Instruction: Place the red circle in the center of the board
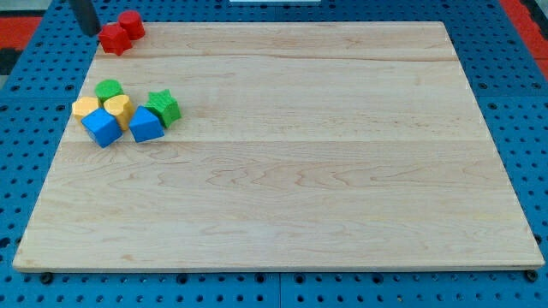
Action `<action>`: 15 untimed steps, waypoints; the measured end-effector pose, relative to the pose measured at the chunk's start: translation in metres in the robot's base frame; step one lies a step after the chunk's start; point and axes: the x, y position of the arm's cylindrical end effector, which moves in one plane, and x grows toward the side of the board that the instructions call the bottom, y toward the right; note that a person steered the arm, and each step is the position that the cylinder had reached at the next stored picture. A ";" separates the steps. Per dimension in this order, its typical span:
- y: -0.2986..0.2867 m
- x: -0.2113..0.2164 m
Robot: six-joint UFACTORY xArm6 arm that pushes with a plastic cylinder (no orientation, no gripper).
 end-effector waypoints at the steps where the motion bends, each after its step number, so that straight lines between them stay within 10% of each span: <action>1: 0.019 -0.001; 6: 0.192 0.049; 10: 0.205 0.003; 12: 0.275 0.093; 15: 0.306 0.091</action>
